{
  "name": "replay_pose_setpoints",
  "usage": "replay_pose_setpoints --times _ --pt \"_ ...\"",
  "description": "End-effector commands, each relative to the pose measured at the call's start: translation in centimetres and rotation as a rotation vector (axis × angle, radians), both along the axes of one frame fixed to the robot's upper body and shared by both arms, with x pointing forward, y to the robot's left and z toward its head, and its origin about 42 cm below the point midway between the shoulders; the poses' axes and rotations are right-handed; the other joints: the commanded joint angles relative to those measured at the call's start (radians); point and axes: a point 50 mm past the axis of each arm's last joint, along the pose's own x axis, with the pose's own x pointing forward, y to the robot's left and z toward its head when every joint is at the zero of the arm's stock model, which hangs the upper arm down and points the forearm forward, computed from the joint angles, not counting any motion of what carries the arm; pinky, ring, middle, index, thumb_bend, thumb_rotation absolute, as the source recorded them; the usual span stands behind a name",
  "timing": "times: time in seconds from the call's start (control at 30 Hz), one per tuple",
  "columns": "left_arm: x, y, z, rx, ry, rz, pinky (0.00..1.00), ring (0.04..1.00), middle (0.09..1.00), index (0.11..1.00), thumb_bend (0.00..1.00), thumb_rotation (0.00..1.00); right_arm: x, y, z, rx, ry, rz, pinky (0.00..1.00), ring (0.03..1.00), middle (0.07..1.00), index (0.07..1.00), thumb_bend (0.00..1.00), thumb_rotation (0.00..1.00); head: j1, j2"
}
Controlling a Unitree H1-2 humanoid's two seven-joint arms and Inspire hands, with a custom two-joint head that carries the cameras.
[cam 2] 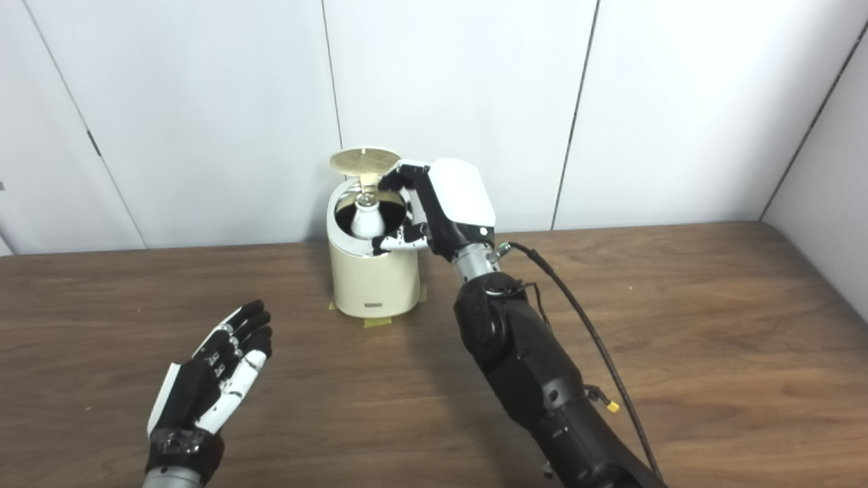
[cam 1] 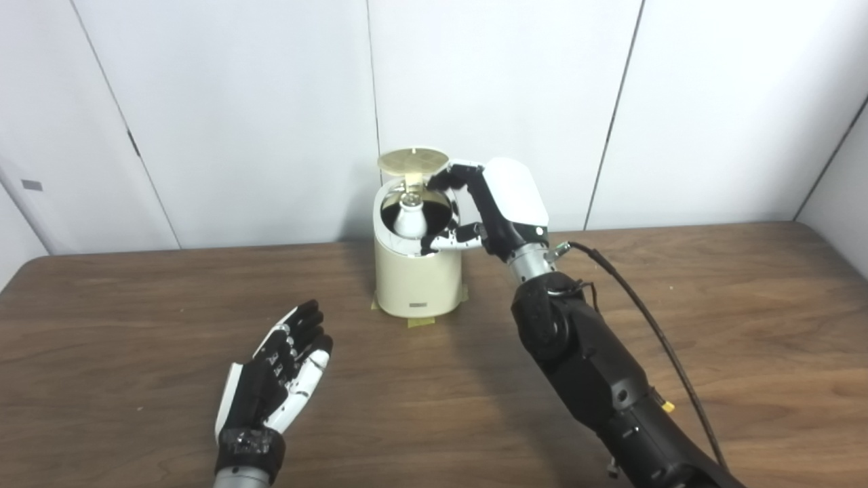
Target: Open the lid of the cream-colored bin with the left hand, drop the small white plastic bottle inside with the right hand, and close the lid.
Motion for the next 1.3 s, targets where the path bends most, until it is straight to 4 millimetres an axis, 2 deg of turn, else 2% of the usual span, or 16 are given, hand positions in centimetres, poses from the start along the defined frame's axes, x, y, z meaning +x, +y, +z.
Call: replay_pose_setpoints --times 0.0,0.3,0.43,0.57,0.7,0.83,0.93,1.0,1.07,1.1,1.13,1.27 --pt "-0.6 -0.5 0.6 -0.034 -0.035 0.008 0.85 0.882 0.876 0.894 0.49 0.43 0.1 -0.4 2.9 0.056 -0.108 0.018 0.48 0.500 0.484 0.484 0.54 0.00 -0.001 -0.001" --pt "-0.3 -0.1 0.4 -0.031 -0.034 -0.001 0.85 0.883 0.880 0.899 0.49 0.43 -1.0 -2.2 3.2 0.108 -0.160 -0.009 0.49 0.512 0.494 0.474 0.53 0.00 -0.006 -0.007" --pt "-0.1 0.1 0.4 -0.026 -0.033 -0.004 0.85 0.885 0.880 0.901 0.49 0.43 -1.5 -3.4 3.1 0.132 -0.177 -0.031 0.51 0.484 0.489 0.477 0.53 0.00 -0.008 -0.008" --pt "0.1 0.4 0.2 -0.019 -0.030 -0.006 0.85 0.887 0.879 0.901 0.49 0.43 -2.5 -4.8 2.9 0.159 -0.188 -0.068 0.45 0.457 0.466 0.489 0.53 0.00 -0.015 -0.012" --pt "0.4 0.8 0.1 -0.014 -0.024 0.006 0.87 0.890 0.884 0.895 0.52 0.44 -3.6 -6.2 2.7 0.303 -0.109 -0.086 0.41 0.449 0.461 0.490 0.53 0.00 -0.021 -0.016" --pt "0.9 1.3 0.2 -0.020 -0.010 0.026 0.90 0.897 0.882 0.886 0.51 0.50 -5.0 -7.8 2.1 0.447 0.036 -0.099 0.35 0.438 0.448 0.502 0.53 0.00 -0.021 -0.018" --pt "1.7 1.5 0.1 -0.065 -0.002 0.043 0.89 0.878 0.877 0.880 0.48 0.48 -6.0 -9.0 1.6 0.503 0.120 -0.094 0.31 0.408 0.434 0.517 0.52 0.01 -0.017 -0.021" --pt "2.4 1.7 0.2 -0.091 0.009 0.052 0.89 0.875 0.877 0.874 0.47 0.48 -6.7 -9.7 1.2 0.530 0.174 -0.078 0.36 0.467 0.456 0.512 0.52 0.01 -0.014 -0.021" --pt "3.2 1.8 0.6 -0.099 0.015 0.053 0.90 0.885 0.886 0.874 0.45 0.48 -7.7 -10.5 0.7 0.564 0.233 -0.046 0.46 0.554 0.581 0.500 0.51 0.14 -0.010 -0.023" --pt "3.6 1.9 0.8 -0.099 0.015 0.049 0.90 0.886 0.890 0.874 0.45 0.48 -8.3 -10.7 0.3 0.583 0.259 -0.024 0.52 0.600 0.625 0.597 0.57 0.34 -0.008 -0.023" --pt "4.0 1.9 1.1 -0.096 0.016 0.041 0.90 0.890 0.895 0.876 0.45 0.48 -9.0 -11.1 -0.1 0.593 0.280 -0.005 0.56 0.641 0.666 0.671 0.61 0.50 -0.007 -0.024" --pt "5.5 1.9 2.3 -0.086 0.015 0.011 0.92 0.911 0.915 0.898 0.44 0.54 -11.4 -11.9 -2.2 0.572 0.355 0.042 0.68 0.766 0.793 0.799 0.64 0.80 0.004 -0.022"
